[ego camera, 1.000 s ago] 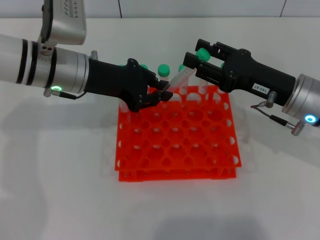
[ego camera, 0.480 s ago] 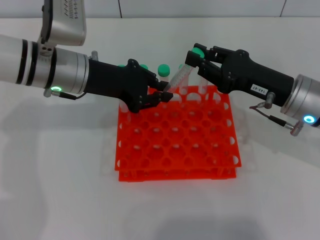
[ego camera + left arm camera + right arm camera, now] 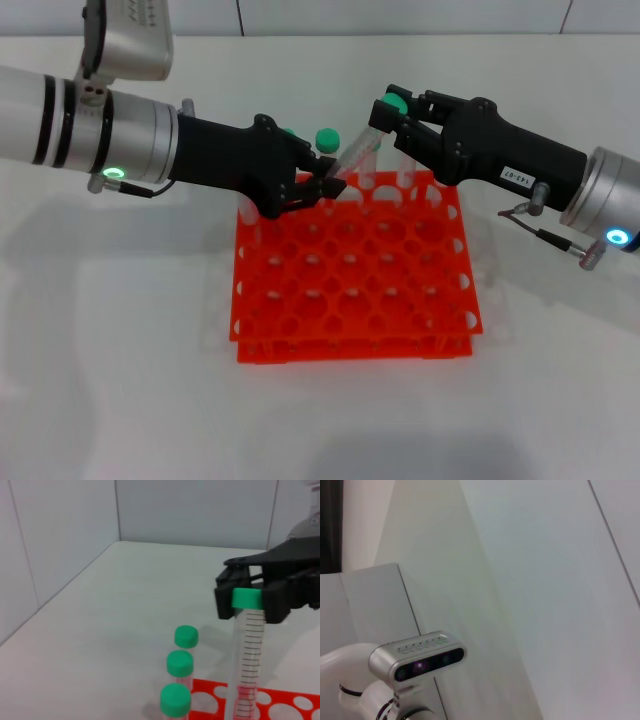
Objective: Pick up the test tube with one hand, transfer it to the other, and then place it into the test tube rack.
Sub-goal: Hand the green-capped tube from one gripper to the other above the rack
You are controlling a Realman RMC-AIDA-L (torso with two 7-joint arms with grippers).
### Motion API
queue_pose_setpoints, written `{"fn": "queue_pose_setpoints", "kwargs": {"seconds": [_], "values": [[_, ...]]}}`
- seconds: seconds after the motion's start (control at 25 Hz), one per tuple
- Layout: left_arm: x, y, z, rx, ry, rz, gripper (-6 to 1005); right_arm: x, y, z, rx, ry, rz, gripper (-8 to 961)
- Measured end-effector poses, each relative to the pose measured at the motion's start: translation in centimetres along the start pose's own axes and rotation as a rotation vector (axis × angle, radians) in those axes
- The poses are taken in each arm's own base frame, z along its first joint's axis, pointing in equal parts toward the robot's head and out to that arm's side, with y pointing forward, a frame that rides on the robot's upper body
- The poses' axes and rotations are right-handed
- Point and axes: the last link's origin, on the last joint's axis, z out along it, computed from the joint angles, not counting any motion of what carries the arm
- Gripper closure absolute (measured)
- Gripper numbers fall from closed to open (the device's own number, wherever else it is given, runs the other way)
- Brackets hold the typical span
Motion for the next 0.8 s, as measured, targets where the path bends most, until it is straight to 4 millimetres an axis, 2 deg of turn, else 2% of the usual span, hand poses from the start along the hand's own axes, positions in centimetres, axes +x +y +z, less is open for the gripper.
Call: {"fn": "queue_pose_setpoints", "kwargs": {"seconds": [0.4, 0.64, 0.8], "values": [[0.4, 0.0, 0.0, 0.023, 0.008, -0.066, 769, 0.2, 0.1, -0.1, -0.003, 0.003, 0.001, 698], [0.4, 0.1, -0.1, 0.018, -0.004, -0.087, 526, 0.1, 0.2, -0.1, -0.006, 0.001, 0.000, 698], [0.9, 0.4, -1.1, 0.018, -0.010, -0.088, 371, 0.1, 0.2, -0.1, -0.009, -0.001, -0.001, 698]]}}
